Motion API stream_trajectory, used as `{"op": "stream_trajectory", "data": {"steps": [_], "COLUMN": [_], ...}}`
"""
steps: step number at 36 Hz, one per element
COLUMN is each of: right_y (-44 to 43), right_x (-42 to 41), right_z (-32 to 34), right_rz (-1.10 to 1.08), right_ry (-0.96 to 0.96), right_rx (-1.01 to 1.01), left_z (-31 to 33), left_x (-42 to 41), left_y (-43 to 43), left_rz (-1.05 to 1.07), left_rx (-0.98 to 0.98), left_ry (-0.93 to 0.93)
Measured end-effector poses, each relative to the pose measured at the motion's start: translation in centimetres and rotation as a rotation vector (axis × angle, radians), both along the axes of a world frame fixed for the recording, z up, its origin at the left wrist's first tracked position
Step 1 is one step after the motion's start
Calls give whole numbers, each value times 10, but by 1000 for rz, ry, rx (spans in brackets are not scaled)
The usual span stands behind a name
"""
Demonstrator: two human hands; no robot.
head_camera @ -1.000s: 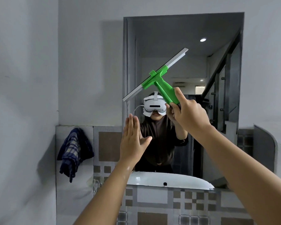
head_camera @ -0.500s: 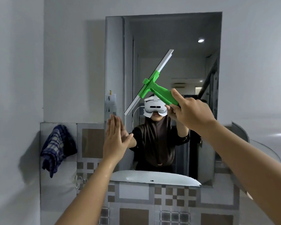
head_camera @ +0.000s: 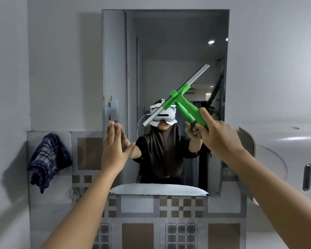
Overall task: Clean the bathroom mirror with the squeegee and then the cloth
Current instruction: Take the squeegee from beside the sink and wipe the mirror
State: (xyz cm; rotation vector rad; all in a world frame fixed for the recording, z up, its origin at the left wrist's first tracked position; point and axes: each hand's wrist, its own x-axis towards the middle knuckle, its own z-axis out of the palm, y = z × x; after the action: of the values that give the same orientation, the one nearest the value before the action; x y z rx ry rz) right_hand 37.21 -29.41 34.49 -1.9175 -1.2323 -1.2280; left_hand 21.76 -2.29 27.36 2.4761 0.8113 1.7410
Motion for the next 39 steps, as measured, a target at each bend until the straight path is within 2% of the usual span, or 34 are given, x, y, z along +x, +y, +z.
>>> {"op": "stream_trajectory", "data": {"steps": [15, 21, 27, 34, 39], "right_y": [37, 63, 92, 112, 124], "right_x": [-40, -67, -111, -138, -157], "right_z": [-59, -71, -71, -64, -58], "right_rz": [87, 123, 185, 236, 250], "right_ry": [407, 585, 773, 866, 909], "right_rx": [226, 384, 539, 638, 631], "left_z": [-5, -4, -11, -27, -43], "left_x": [-8, -10, -19, -24, -22], "left_y": [-4, -9, 0, 10, 13], "left_rz": [-26, -74, -125, -182, -181], "left_rx": [19, 25, 38, 116, 125], "left_ry": [18, 8, 90, 111, 133]}}
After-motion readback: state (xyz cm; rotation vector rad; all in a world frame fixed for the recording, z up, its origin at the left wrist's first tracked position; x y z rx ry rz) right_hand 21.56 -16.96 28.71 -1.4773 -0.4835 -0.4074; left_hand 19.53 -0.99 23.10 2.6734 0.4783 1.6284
